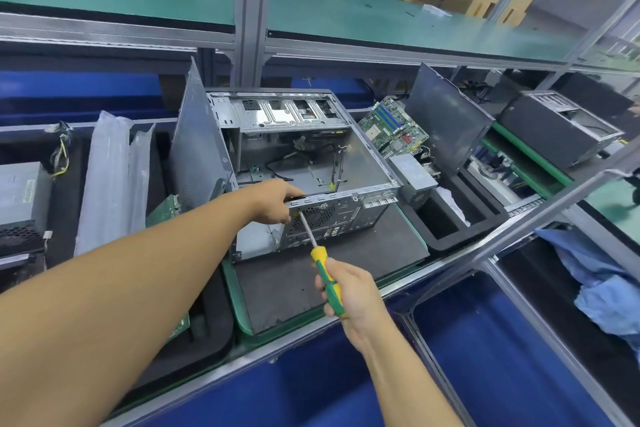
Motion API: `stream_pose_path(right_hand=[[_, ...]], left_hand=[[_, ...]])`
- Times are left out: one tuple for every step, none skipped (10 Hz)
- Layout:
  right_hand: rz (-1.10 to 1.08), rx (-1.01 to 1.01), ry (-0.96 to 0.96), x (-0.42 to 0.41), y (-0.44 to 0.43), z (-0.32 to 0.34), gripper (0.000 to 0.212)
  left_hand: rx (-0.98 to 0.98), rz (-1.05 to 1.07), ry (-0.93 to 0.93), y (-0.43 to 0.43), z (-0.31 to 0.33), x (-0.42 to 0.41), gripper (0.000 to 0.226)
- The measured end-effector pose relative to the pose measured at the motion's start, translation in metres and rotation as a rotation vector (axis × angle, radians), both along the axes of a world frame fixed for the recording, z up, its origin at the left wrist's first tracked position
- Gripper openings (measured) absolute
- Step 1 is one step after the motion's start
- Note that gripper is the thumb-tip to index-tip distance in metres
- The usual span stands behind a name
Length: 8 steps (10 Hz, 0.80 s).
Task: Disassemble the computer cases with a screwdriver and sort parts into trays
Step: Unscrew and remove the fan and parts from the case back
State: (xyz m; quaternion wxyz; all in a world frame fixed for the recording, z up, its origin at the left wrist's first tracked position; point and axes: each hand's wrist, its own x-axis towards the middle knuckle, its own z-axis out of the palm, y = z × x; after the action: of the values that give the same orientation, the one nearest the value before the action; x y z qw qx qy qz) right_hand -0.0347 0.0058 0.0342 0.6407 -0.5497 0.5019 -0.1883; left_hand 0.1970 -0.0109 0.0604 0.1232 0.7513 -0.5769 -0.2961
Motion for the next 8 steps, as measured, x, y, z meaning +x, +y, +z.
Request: stream_pose_path(right_hand=[[0.166,-1.118,0.724,0.001,0.016,-0.002,0.015],[0.128,-1.167,0.826,0.006,0.024,0.000,0.025],[-0.020,-0.221,0.137,0.008,0.009,0.002,0.020],[-0.109,0.624,-0.379,0.000,-0.004,0.003,0.028],[-0.080,0.848,-0.550,-0.003,-0.005,-0.003,0.031],[-0.065,0.718,-0.471,0.001,0.002,-0.006,0.028],[-0.007,-0.169,0.117,0.003,0.010,-0.010,0.024],[0.115,-1.221,0.781,0.003,0.023,-0.011,0.011]], left_hand=[[0.002,0.005,0.001,-0.001,0.000,0.000,0.061],[-0.001,0.000,-0.004,-0.001,0.000,0.000,0.062],[-0.002,-0.001,-0.005,0.000,-0.001,0.001,0.062],[-0.004,-0.003,-0.001,0.000,0.000,0.000,0.061],[-0.001,-0.005,-0.001,0.000,0.000,0.001,0.061],[0.005,0.001,-0.006,-0.001,0.000,0.000,0.062],[0.003,0.010,-0.006,-0.001,-0.001,0.000,0.063],[0.004,0.011,-0.006,-0.002,-0.003,0.000,0.062]])
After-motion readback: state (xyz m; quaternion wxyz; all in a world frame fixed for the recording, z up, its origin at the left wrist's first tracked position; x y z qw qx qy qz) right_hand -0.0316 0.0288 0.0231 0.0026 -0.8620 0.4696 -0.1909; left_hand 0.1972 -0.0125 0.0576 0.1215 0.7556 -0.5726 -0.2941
